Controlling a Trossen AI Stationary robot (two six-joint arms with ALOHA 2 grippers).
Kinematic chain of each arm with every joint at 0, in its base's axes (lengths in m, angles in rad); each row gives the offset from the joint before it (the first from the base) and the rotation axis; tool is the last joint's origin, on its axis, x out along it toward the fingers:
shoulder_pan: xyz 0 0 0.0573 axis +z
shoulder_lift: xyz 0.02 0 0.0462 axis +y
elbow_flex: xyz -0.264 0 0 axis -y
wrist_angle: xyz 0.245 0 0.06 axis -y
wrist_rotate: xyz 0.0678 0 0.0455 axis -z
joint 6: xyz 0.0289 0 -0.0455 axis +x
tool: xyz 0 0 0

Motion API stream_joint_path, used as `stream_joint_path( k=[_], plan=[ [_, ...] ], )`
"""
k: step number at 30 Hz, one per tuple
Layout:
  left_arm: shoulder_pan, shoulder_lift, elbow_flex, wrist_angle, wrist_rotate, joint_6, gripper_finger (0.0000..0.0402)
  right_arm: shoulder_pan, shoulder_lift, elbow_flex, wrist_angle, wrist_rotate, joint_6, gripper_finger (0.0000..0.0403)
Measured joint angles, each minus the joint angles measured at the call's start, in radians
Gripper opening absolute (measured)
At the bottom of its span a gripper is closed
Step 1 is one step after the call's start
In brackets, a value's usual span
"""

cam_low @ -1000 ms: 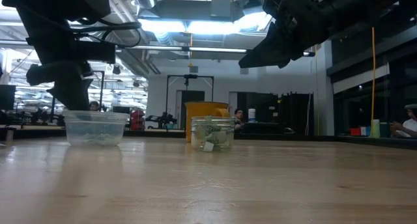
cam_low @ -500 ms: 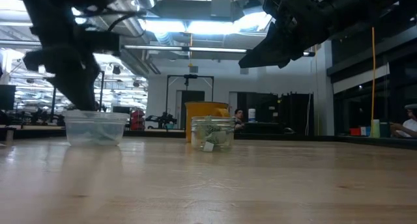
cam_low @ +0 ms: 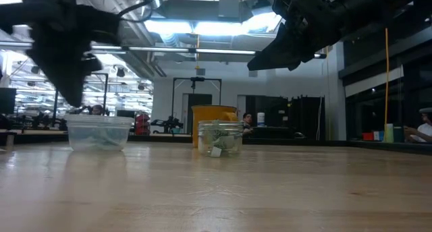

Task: Pick and place Stevia / Truvia into bins
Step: Put the stevia packet into the plastic tupperware

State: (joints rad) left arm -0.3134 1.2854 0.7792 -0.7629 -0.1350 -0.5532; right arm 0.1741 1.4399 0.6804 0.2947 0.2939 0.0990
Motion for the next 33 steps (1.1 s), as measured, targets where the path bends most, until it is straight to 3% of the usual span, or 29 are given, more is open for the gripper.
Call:
stream_joint_path(
  k=[16, 33],
  plan=[
    [-0.14, 0.0, 0.0, -0.156, 0.053, -0.494, 0.0066, 0.0, 0.0, 0.0, 0.0, 0.0, 0.0, 0.0013],
    [-0.269, 0.0, -0.034, -0.154, -0.02, -0.782, 0.0066, 0.0, 0.0, 0.0, 0.0, 0.0, -0.002, 0.0013]
  ],
)
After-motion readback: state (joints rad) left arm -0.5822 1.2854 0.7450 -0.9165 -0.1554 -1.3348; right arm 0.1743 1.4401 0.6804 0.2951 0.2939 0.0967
